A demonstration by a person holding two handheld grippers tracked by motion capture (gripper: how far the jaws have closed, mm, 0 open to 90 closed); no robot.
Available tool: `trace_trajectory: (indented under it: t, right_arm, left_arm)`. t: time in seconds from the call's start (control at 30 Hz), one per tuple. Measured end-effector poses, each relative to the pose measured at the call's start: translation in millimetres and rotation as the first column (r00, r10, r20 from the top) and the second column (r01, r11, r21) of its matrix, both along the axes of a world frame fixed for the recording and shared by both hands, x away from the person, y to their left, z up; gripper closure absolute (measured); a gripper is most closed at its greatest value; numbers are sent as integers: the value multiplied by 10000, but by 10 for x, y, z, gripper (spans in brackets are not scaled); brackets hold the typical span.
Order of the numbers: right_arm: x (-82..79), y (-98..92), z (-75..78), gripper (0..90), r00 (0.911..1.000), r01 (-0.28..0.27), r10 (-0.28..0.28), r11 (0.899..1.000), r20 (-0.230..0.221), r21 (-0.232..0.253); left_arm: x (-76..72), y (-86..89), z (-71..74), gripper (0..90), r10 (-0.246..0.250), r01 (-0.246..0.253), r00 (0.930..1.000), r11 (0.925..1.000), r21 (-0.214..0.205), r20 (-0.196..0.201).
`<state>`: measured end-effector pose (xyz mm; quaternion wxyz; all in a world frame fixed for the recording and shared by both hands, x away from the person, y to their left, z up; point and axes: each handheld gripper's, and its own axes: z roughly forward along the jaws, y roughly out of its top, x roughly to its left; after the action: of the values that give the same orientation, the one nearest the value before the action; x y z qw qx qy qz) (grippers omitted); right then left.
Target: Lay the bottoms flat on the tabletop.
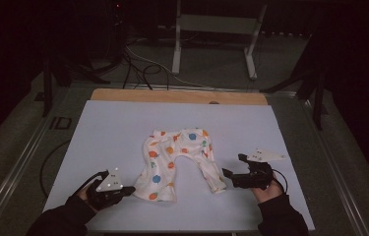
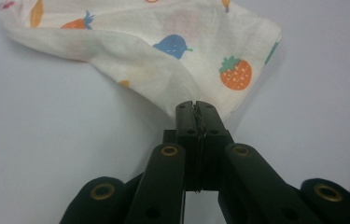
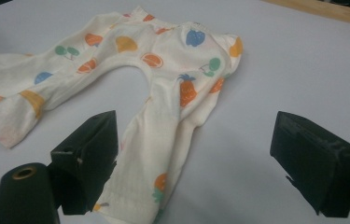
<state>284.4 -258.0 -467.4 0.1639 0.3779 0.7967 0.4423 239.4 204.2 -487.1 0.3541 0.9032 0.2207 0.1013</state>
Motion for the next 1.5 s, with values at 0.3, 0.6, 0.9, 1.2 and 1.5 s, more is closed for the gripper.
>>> trace_trajectory:
  t: [0.3,0.6,0.9,1.2,1.5]
  right_arm:
    - [-10,-16,2,155,10000,41,-41,9999,9,101]
    - [-19,-16,-5,155,10000,5,-5,9999,22,111]
    - [-26,-20,-13,144,9997,-235,235,9995,-2,224]
    - [-62,-7,6,112,9986,-421,411,9987,346,276]
    - [-171,73,118,142,9959,-867,860,9959,274,242]
  left_arm:
    - [-94,221,-19,900,600,-600,9982,9982,17,-6]
    - [-66,367,-107,900,1023,-1027,9937,9947,-69,-450]
    - [-59,367,-172,748,833,-845,9936,9963,-128,-767]
    - [-45,345,-90,170,1282,-1357,9895,9827,-1260,-660]
    - [-64,345,38,22,2460,-2281,9682,9423,-2450,446]
